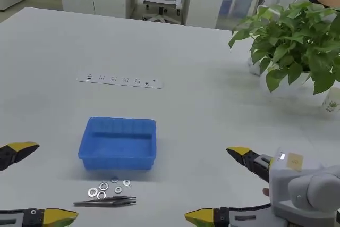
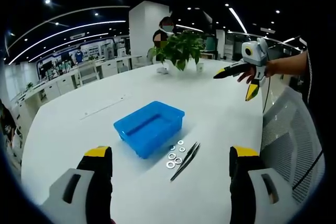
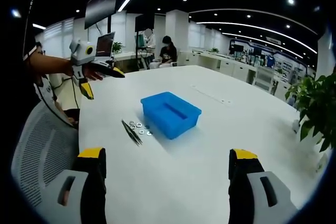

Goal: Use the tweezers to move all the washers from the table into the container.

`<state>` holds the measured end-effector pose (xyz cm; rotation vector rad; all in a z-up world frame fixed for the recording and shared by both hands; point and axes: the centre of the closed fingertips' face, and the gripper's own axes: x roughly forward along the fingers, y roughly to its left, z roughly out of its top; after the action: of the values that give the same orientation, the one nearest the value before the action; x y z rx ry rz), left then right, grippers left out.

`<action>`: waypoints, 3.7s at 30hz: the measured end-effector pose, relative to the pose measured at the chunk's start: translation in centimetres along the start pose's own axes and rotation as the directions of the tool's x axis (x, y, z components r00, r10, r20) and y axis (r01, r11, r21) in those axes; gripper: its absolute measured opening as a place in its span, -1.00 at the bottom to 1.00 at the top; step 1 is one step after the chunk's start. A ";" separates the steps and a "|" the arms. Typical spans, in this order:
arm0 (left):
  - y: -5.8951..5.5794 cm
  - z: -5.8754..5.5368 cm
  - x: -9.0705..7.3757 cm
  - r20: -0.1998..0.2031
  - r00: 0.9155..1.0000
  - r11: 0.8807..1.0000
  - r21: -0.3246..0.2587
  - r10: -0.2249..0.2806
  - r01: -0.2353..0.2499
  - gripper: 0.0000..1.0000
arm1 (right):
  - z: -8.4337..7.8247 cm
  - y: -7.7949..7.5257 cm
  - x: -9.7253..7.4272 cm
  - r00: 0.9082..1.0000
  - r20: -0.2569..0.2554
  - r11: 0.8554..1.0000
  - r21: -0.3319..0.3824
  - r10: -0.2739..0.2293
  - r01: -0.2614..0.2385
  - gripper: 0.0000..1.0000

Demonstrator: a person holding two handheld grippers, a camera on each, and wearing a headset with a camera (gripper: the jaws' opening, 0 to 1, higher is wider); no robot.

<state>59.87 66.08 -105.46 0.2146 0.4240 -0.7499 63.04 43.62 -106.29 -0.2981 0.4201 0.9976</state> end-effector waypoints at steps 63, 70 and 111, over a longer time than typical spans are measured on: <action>-0.8 -5.2 2.1 -0.316 0.933 0.955 0.178 -0.174 0.239 0.27 | 0.7 3.7 4.6 0.961 -0.116 0.937 -0.220 0.250 -0.270 0.35; -1.1 -6.5 2.8 -0.368 0.908 0.938 0.197 -0.200 0.286 0.04 | 0.3 5.1 6.0 0.940 -0.147 0.905 -0.259 0.309 -0.338 0.11; -1.0 -10.0 6.5 -0.517 0.798 0.847 0.231 -0.310 0.479 -0.72 | -3.8 9.2 15.6 0.825 -0.372 0.767 -0.335 0.426 -0.547 -0.63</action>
<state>60.50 64.72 -117.32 0.6690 0.8085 -1.2062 61.71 58.33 -117.41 -0.7638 0.5449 1.5854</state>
